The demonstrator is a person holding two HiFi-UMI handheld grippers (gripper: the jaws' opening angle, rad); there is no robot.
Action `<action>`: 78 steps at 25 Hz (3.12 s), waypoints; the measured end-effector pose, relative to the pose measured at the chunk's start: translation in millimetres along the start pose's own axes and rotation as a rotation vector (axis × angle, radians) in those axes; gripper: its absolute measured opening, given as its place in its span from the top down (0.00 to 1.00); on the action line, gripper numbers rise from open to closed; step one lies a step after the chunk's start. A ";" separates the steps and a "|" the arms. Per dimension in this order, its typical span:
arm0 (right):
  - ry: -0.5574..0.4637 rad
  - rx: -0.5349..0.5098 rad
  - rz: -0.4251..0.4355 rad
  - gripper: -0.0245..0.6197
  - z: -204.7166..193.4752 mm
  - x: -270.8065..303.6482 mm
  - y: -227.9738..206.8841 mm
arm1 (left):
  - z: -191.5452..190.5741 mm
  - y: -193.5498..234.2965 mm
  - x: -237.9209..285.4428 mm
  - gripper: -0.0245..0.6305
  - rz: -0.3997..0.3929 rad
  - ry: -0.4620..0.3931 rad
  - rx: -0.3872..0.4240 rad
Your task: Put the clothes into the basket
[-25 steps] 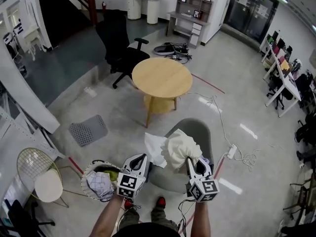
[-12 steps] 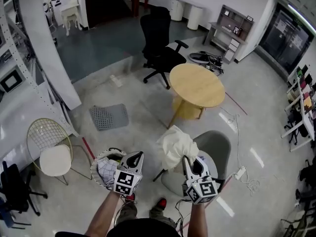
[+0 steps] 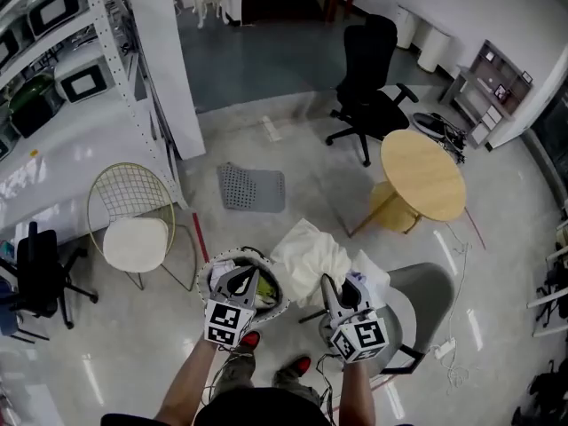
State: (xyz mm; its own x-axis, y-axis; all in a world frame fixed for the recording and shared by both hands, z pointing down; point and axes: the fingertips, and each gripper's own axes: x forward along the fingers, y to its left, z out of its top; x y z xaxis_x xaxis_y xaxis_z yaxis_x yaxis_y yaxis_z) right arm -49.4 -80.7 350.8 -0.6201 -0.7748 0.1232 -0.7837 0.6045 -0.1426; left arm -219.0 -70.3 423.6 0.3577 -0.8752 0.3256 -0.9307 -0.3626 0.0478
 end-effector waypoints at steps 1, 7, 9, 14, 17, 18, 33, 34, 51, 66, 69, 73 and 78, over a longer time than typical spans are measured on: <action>0.004 -0.004 0.029 0.79 -2.9 9.2 8.9 | -4.5 9.4 -4.8 0.95 0.021 0.004 -0.009; 0.031 -0.006 0.186 0.79 -18.9 58.7 63.0 | -26.5 64.5 -36.2 0.95 0.150 0.019 -0.054; 0.040 -0.003 0.232 0.79 -25.0 73.1 79.1 | -31.3 79.2 -47.6 0.95 0.190 0.017 -0.067; 0.076 0.016 0.313 0.79 -51.0 103.5 112.9 | -50.6 106.5 -74.3 0.95 0.264 0.029 -0.101; 0.115 0.038 0.343 0.79 -74.8 119.1 130.2 | -71.2 121.3 -88.0 0.95 0.299 0.057 -0.130; 0.134 0.042 0.352 0.79 -84.5 122.8 134.9 | -79.0 124.7 -91.4 0.95 0.307 0.066 -0.141; 0.358 0.068 0.375 0.79 -232.9 162.0 151.3 | -184.3 154.1 -65.6 0.95 0.299 0.191 -0.233; 0.371 0.071 0.370 0.79 -244.8 164.1 149.8 | -192.8 155.3 -63.0 0.95 0.297 0.202 -0.237; 0.565 0.113 0.284 0.78 -426.9 172.4 116.9 | -328.6 161.9 -16.7 0.95 0.233 0.309 -0.295; 0.677 0.112 0.257 0.76 -542.0 176.0 122.0 | -402.7 162.7 -4.0 0.95 0.190 0.376 -0.332; 0.686 0.120 0.244 0.75 -547.2 173.3 122.7 | -407.7 161.7 -7.4 0.95 0.185 0.386 -0.331; 0.696 0.144 0.230 0.72 -548.1 174.2 119.6 | -406.1 160.9 -7.0 0.95 0.178 0.386 -0.330; 0.649 0.151 0.209 0.66 -530.6 174.7 118.6 | -395.6 156.2 -10.0 0.95 0.170 0.380 -0.321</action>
State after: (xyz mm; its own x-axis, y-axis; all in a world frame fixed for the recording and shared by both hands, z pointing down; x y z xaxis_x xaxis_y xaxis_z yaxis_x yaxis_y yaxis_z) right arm -269.7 -46.3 876.4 -0.6906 -0.3490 0.6334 -0.6610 0.6601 -0.3570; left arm -398.1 8.5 801.4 0.2027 -0.7137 0.6705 -0.9709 -0.0574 0.2324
